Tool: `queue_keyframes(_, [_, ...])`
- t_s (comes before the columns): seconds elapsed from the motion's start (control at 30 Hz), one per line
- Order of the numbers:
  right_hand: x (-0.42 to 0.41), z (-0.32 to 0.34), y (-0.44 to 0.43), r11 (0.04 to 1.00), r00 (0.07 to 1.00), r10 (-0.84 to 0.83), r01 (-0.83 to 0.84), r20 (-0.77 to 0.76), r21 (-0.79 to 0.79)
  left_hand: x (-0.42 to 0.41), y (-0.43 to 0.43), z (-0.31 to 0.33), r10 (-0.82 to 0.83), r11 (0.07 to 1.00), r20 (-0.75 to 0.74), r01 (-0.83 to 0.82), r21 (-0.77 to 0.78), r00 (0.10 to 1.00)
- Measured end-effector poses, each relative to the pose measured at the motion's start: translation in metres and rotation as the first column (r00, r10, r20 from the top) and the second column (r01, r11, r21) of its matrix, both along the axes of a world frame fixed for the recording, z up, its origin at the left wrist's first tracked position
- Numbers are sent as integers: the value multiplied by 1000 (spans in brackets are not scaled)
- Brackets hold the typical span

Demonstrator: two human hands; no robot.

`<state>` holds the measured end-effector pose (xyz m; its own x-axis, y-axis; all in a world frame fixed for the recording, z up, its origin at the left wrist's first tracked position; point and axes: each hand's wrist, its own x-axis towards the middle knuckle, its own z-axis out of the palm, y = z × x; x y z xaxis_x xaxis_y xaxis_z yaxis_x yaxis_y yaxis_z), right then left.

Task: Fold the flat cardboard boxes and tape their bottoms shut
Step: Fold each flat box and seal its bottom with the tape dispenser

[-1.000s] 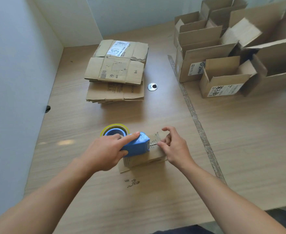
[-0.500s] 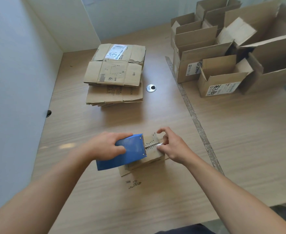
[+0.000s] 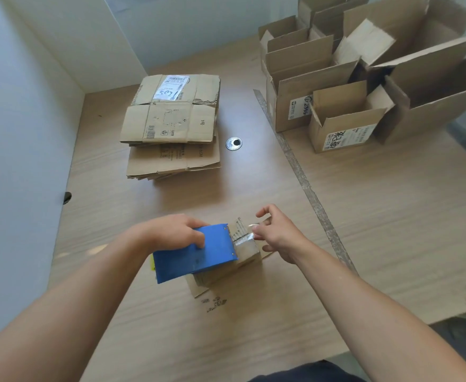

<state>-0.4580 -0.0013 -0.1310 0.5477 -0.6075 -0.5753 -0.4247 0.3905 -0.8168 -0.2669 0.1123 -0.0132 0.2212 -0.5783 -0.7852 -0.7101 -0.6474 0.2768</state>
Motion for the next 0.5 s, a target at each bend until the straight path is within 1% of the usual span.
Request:
queue_keyframes(0.13, [6,-5,0,997,998,-43,45,-37,66,-5,-7,-2,7,1000,49,-8,7,999])
queue_keyframes(0.27, [4,-3,-3,996,999,-8,12,-47,88,-8,-9,-1,22,999,81,-24,23,996])
queue_keyframes(0.33, [4,-6,-3,990,998,9,0,-63,141,-11,-10,0,26,999,78,-28,25,997])
queue_keyframes(0.43, [8,-9,0,967,995,-5,31,-101,252,-14,-10,0,26,999,95,-28,26,995])
queue_keyframes(0.5, [10,-7,1,962,993,2,29,-114,271,-16,-11,0,26,999,110,-29,26,994])
